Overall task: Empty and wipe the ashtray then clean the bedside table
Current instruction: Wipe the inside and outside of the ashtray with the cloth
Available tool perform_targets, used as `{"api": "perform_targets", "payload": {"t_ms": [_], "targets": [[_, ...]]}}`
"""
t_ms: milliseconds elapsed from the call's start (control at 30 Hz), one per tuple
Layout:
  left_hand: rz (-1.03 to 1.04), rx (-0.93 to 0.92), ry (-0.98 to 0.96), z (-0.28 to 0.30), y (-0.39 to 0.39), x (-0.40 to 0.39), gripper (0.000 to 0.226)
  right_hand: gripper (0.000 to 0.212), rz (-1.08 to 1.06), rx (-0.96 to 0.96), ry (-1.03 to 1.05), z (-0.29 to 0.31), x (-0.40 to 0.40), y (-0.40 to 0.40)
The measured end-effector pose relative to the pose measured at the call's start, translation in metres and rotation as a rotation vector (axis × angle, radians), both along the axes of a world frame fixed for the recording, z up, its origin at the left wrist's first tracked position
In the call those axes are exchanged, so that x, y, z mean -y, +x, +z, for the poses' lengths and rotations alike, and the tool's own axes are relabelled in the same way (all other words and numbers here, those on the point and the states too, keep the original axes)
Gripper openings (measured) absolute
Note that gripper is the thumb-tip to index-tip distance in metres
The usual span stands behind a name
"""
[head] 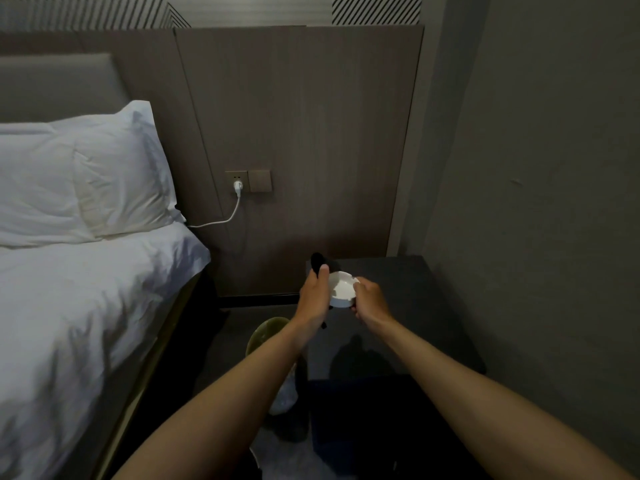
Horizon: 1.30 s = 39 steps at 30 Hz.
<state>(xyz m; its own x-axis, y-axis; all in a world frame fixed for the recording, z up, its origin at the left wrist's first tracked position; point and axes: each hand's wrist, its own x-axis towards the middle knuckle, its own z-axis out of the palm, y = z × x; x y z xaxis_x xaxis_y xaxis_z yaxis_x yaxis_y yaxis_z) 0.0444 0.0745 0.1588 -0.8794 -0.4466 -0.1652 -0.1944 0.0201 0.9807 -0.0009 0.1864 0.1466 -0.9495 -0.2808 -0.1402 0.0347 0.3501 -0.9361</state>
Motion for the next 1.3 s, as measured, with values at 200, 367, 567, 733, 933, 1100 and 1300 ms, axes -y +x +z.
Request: {"api": "perform_targets", "payload": {"t_ms": [200,367,567,733,933,1100,1300], "targets": [[-0.125,0.103,-0.076,-0.003,0.004,0.015,0.034,0.029,0.180,-0.063,0.166,0.001,-0.004,-0.002],[-0.141,0.185,-0.239,-0.001,0.003,0.023,0.032,0.016,0.212,-0.084,0.238,0.000,-0.008,-0.001],[-0.306,0.198,-0.236,-0.003,0.006,0.034,0.012,0.015,0.287,-0.097,0.229,0.007,-0.008,-0.005],[0.016,0.205,-0.219,-0.013,-0.004,0.021,0.027,0.030,0.141,0.015,0.114,0.010,-0.002,0.003],[0.226,0.173,-0.223,-0.015,0.000,0.008,0.028,0.029,0.119,0.128,0.104,0.006,0.008,0.014],[0.335,0.167,-0.162,-0.012,0.001,0.008,0.034,0.022,0.131,0.176,-0.042,0.002,0.012,0.021],[0.182,0.096,-0.195,-0.016,0.005,0.015,0.035,0.016,0.090,0.111,-0.045,0.003,0.016,0.019]]}}
